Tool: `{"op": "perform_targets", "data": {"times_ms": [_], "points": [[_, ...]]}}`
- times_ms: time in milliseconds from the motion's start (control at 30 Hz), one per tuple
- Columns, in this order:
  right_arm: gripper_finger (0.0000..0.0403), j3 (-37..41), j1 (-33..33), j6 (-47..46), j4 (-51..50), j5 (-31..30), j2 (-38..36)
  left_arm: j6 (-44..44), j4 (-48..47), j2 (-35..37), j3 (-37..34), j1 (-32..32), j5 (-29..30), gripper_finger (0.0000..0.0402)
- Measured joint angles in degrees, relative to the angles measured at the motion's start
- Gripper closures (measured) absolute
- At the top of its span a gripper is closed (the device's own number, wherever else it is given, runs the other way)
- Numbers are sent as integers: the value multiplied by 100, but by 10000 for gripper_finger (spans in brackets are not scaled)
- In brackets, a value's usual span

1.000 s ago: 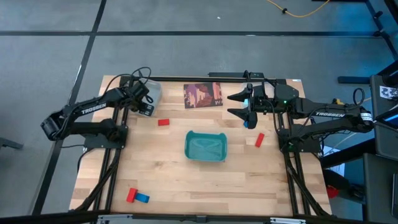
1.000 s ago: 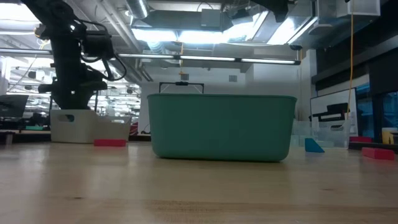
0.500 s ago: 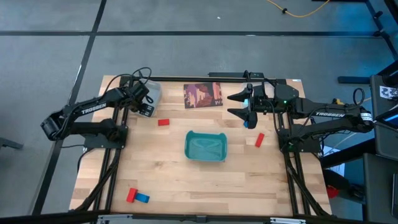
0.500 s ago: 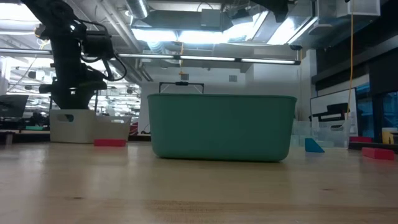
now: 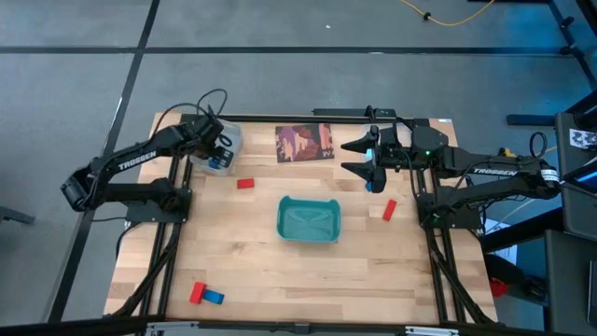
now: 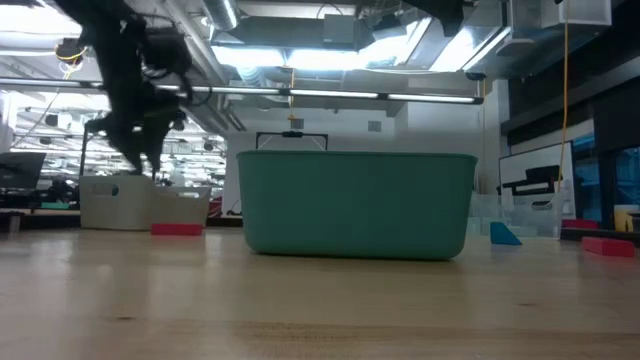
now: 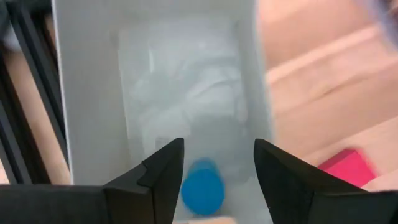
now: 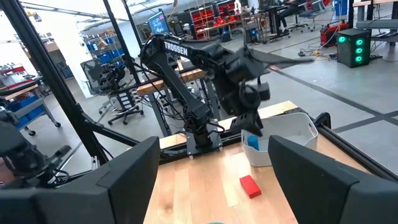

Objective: Sort & place blocks by color
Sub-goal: Put the top triangular blue block into the white bin

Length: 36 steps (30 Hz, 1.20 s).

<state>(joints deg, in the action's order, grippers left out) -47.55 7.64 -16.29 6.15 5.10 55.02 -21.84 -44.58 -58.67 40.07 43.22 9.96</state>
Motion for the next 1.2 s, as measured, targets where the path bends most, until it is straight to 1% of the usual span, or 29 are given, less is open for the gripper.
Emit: {"op": "perform_targets", "data": {"times_ms": [167, 300, 400, 500, 567, 667, 800, 933, 1033, 1133, 1200], "points": [[98, 0, 0, 2, 0, 0, 0, 259, 0, 15, 817, 0, -44, 210], [98, 0, 0, 2, 0, 0, 0, 325, 212, 36, 1647, -81, -406, 209], [98, 0, 0, 2, 0, 0, -2, 370, 842, 203, 2070, -323, -653, 209], [98, 0, 0, 2, 0, 1, -2, 511, 1997, 552, 2121, -722, -889, 209], [98, 0, 0, 4, 0, 0, -2, 634, 2705, 771, 2010, -1044, -1044, 209], [98, 0, 0, 9, 0, 0, -2, 734, 3540, 1092, 1666, -1559, -1104, 209], [98, 0, 0, 21, 0, 0, -2, 673, 4922, 1471, 794, -2309, -1204, 209], [98, 0, 0, 24, 0, 0, -2, 276, 6382, 1615, -149, -3005, -1235, 209], [98, 0, 0, 26, 2, 0, -2, 250, 6875, 1592, -641, -3404, -1123, 209], [98, 0, 0, 26, 2, 0, -2, 259, 6979, 1520, -862, -3638, -958, 209], [98, 0, 0, 26, 2, 2, -2, 418, 6925, 1502, -934, -3688, -944, 209]]}}
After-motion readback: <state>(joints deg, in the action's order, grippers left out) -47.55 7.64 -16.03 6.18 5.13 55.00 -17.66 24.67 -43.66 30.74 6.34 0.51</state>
